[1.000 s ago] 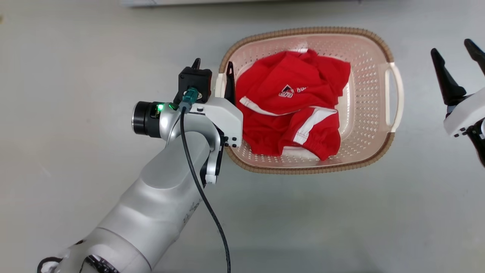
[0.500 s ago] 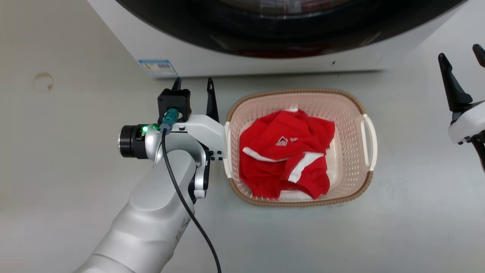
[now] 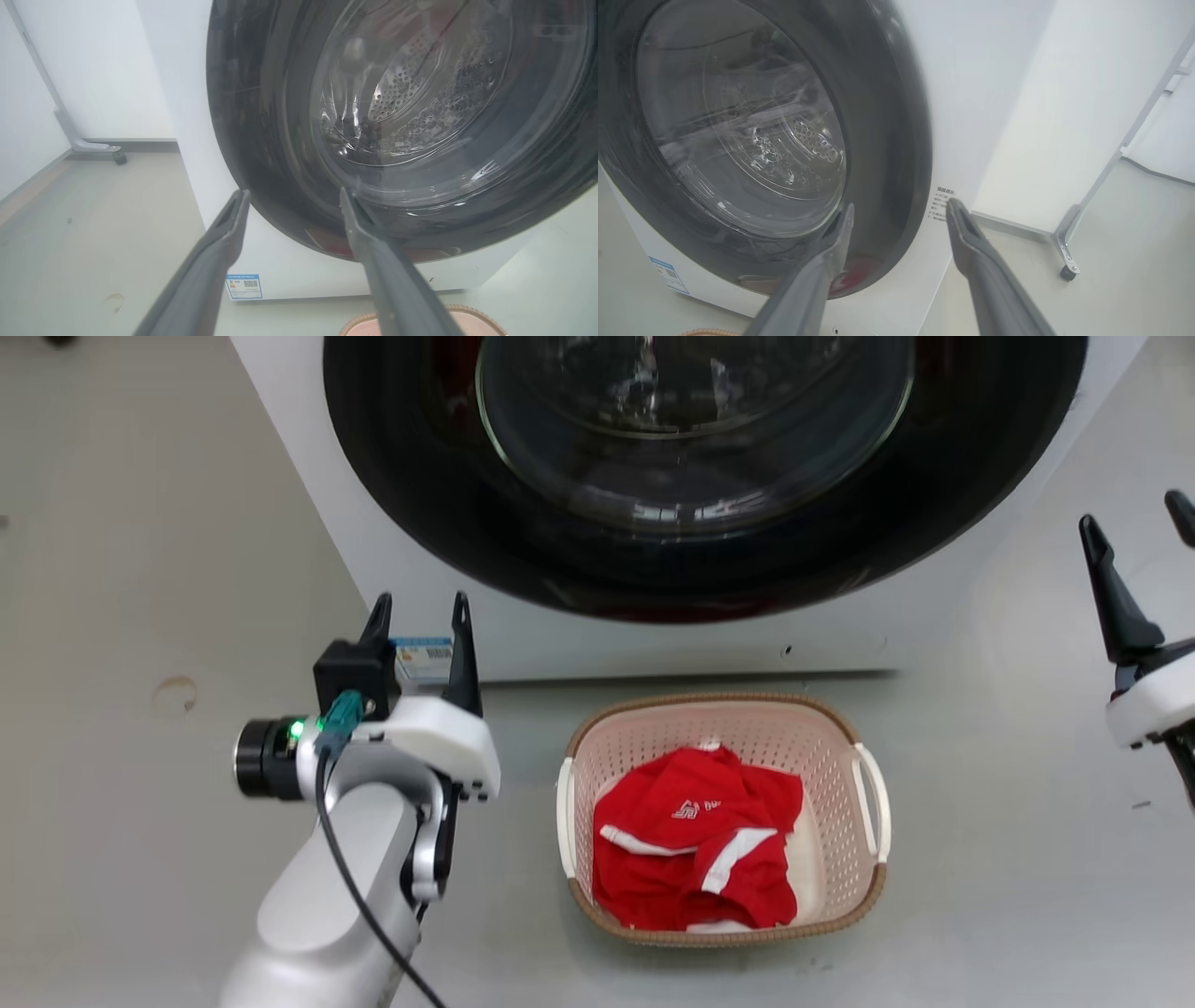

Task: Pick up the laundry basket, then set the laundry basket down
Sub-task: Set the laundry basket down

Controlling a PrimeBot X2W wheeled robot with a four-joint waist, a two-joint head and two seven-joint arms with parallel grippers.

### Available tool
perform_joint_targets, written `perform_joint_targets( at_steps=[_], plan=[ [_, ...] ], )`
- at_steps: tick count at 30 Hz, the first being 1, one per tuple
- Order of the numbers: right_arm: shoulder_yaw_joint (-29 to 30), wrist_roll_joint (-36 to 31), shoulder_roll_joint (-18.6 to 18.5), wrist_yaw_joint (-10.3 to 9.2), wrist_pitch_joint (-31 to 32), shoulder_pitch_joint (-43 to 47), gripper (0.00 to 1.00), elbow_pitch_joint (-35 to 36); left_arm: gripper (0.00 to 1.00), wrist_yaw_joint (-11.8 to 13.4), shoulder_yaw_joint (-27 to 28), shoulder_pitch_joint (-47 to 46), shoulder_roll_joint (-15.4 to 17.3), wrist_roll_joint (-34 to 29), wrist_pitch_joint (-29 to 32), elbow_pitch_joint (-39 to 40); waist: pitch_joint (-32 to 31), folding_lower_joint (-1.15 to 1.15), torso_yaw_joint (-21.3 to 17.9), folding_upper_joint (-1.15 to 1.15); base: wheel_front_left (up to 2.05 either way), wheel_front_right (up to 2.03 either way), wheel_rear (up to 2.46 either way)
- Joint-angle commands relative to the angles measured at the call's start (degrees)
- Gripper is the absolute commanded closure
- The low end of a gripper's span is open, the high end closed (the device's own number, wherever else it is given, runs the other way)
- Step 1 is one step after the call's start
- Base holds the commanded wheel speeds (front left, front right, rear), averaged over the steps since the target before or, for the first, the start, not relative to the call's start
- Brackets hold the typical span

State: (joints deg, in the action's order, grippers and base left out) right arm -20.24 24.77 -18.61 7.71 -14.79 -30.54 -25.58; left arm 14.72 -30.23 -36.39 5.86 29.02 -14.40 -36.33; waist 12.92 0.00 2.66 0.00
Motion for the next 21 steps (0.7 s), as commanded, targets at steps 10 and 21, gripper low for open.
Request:
perform_joint_targets(
  at_steps=[10, 21],
  plan=[
    [4.30, -2.79, -0.95, -0.22, -0.21, 13.69, 0.00, 9.79, 0.00, -0.90, 5.54, 13.21, 5.75, -1.18, -0.60, 9.74, -10.84, 0.00, -0.64, 0.00, 0.00, 0.00, 0.00],
    [12.20, -5.49, 0.65, -0.22, 0.15, 25.28, 0.00, 15.70, 0.00, 1.89, 9.01, 24.50, 10.90, 0.60, -0.09, 20.56, -14.37, 0.00, -1.36, 0.00, 0.00, 0.00, 0.00]
  ],
)
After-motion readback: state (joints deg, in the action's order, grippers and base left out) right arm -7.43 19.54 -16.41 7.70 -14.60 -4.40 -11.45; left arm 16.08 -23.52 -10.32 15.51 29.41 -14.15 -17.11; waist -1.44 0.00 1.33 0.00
